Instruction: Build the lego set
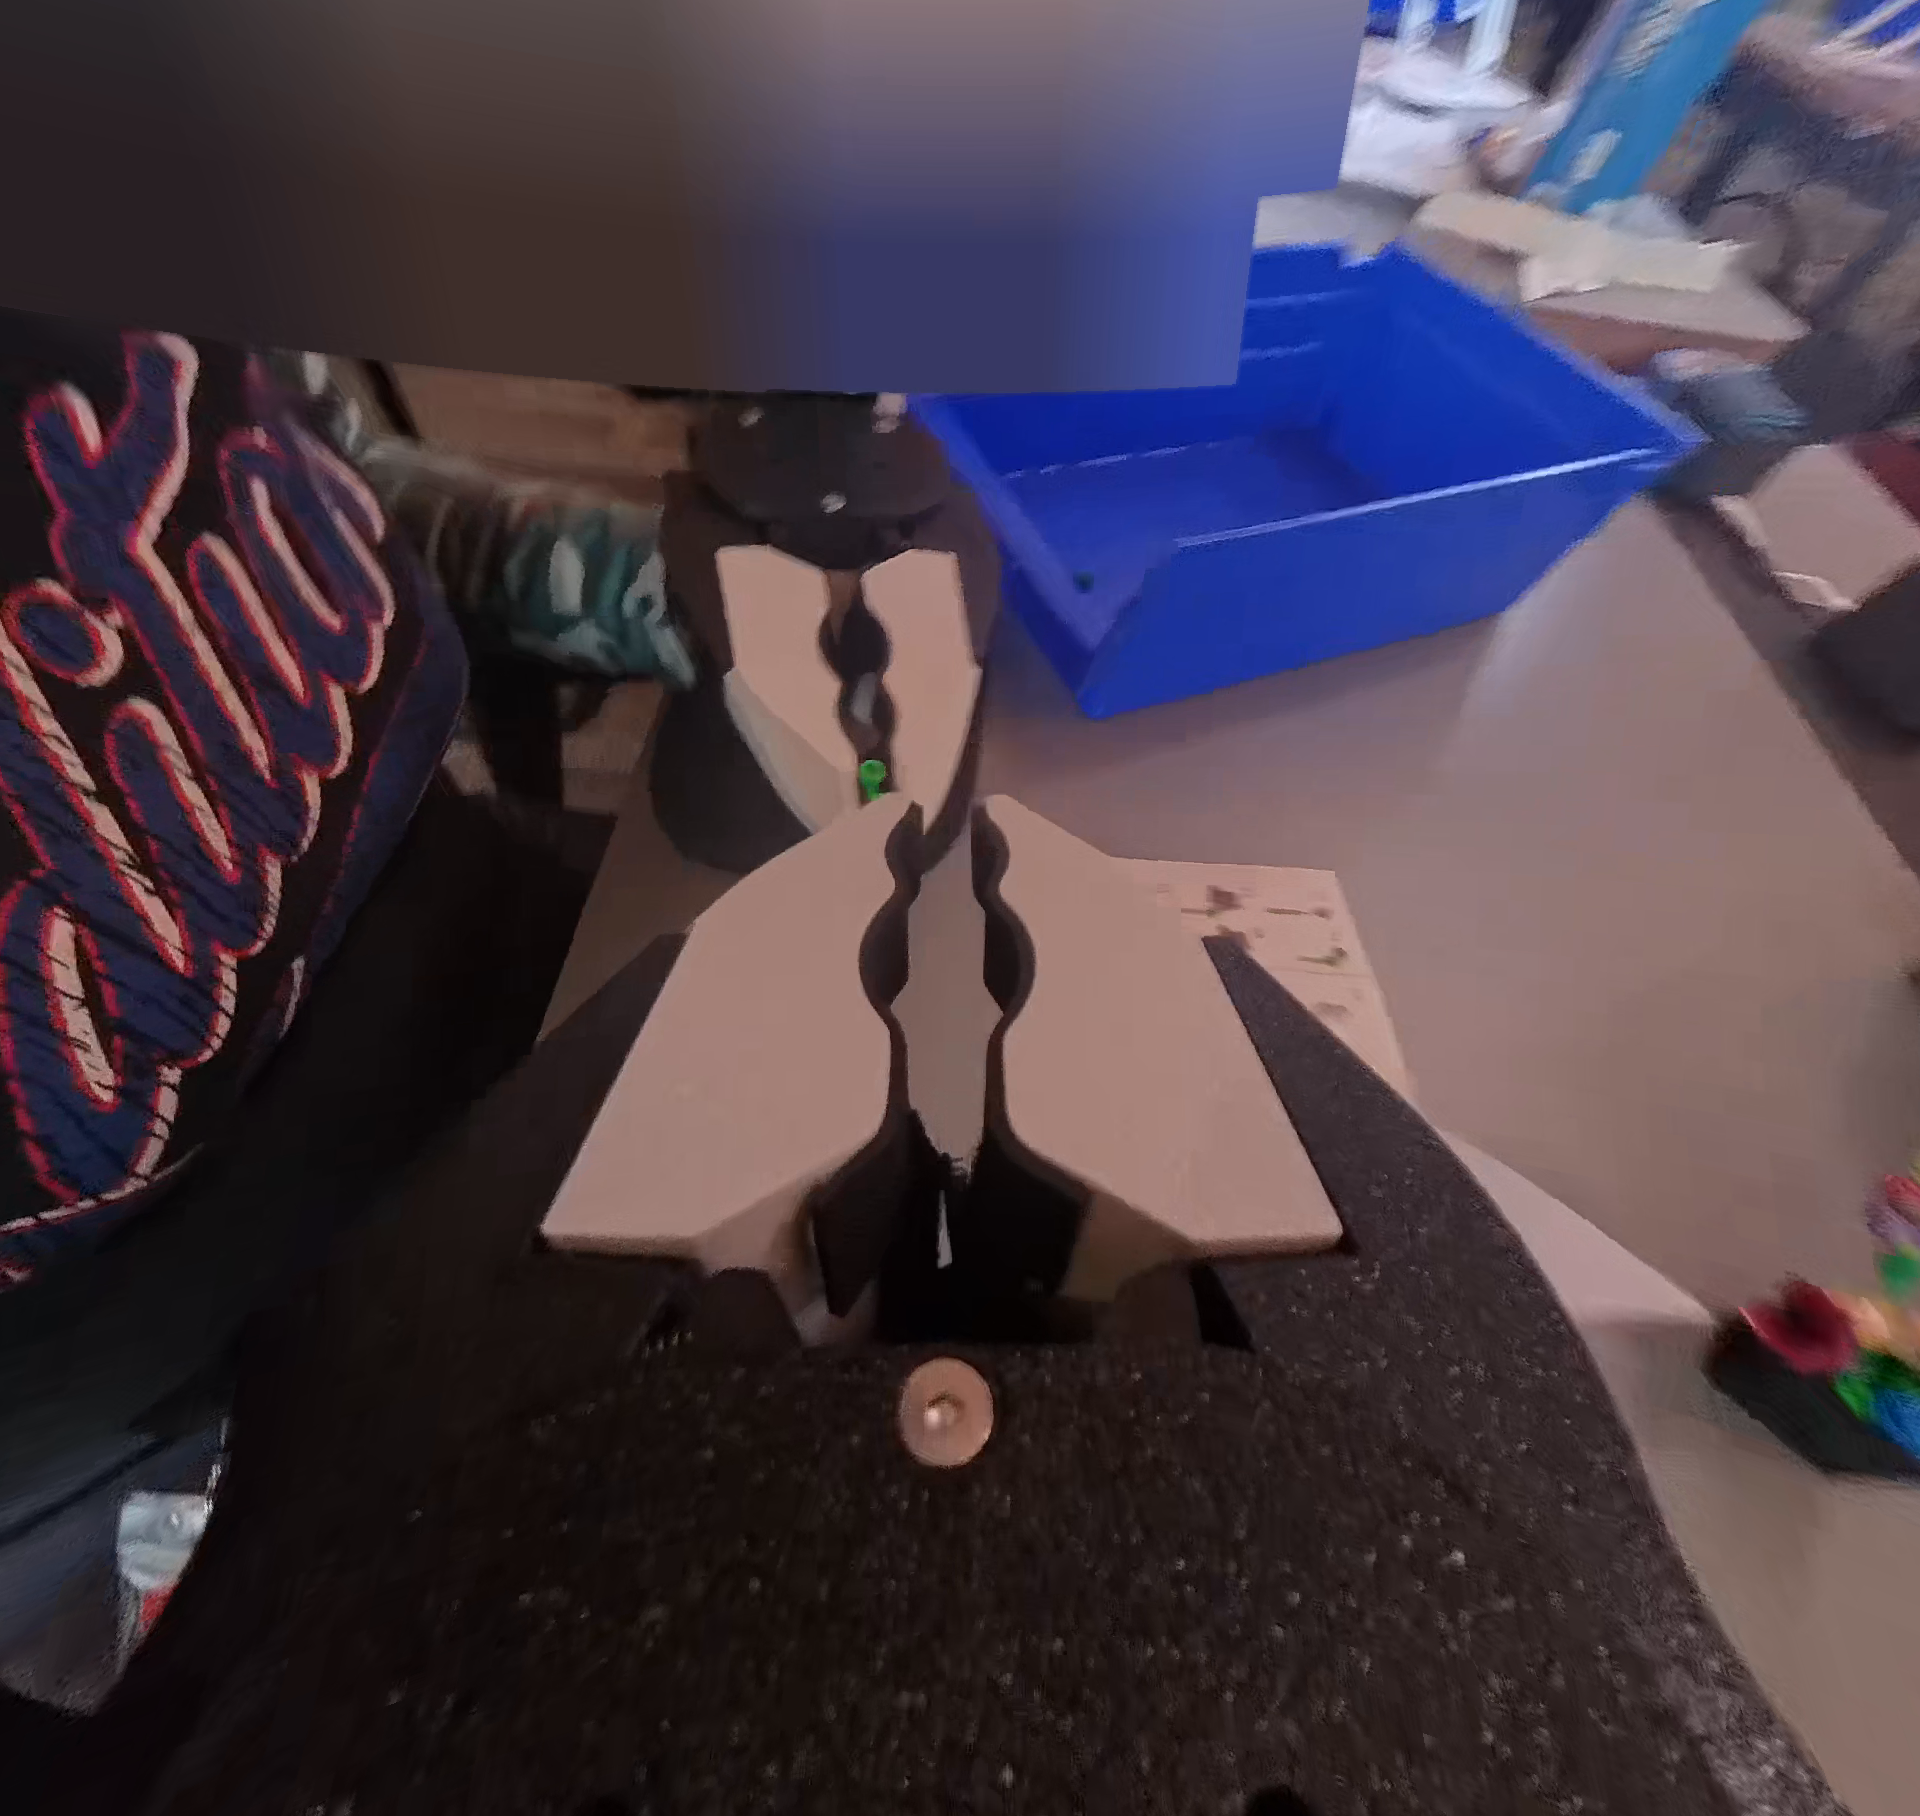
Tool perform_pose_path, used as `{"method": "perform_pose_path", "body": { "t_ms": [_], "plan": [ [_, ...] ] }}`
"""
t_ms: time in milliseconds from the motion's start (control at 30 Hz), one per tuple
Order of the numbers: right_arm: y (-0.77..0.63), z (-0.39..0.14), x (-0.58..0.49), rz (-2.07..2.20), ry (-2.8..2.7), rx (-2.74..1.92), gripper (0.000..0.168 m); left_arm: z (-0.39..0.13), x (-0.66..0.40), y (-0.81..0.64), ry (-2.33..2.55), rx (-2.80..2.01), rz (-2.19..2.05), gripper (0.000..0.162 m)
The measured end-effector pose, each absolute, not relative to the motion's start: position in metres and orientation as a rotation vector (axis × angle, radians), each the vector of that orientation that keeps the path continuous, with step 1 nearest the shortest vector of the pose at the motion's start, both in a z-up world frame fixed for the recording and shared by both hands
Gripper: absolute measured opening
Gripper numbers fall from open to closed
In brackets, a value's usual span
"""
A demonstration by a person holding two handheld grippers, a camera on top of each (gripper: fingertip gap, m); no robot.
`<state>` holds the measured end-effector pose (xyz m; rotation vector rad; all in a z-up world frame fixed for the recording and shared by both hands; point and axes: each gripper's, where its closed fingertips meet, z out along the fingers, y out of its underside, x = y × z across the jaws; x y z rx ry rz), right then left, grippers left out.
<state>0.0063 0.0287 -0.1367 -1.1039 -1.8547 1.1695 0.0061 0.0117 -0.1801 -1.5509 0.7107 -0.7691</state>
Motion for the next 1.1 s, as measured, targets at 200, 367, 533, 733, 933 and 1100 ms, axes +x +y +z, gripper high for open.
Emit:
{"method": "perform_pose_path", "body": {
  "t_ms": [200, 367, 533, 733, 933, 1100],
  "plan": [
    [0.093, -0.18, 0.076, 0.849, -1.804, -1.591, 0.018, -0.194, 0.002, 0.019, 0.669, -1.667, -0.804, 0.005],
    [0.074, -0.248, 0.099, 0.754, -1.979, -1.777, 0.014, -0.2, 0.004, 0.021, 0.68, -1.705, -0.824, 0.005],
    [0.072, -0.273, 0.097, 0.665, -2.024, -1.79, 0.015, -0.208, 0.01, 0.019, 0.74, -1.738, -0.772, 0.005],
    [0.071, -0.28, 0.093, 0.658, -2.049, -1.771, 0.015, -0.216, 0.013, 0.021, 0.771, -1.779, -0.722, 0.006],
    [0.071, -0.281, 0.092, 0.654, -2.064, -1.765, 0.014, -0.215, 0.011, 0.022, 0.743, -1.79, -0.765, 0.005],
    [0.071, -0.278, 0.094, 0.656, -2.061, -1.765, 0.016, -0.216, 0.01, 0.023, 0.729, -1.8, -0.797, 0.005]
  ]
}}
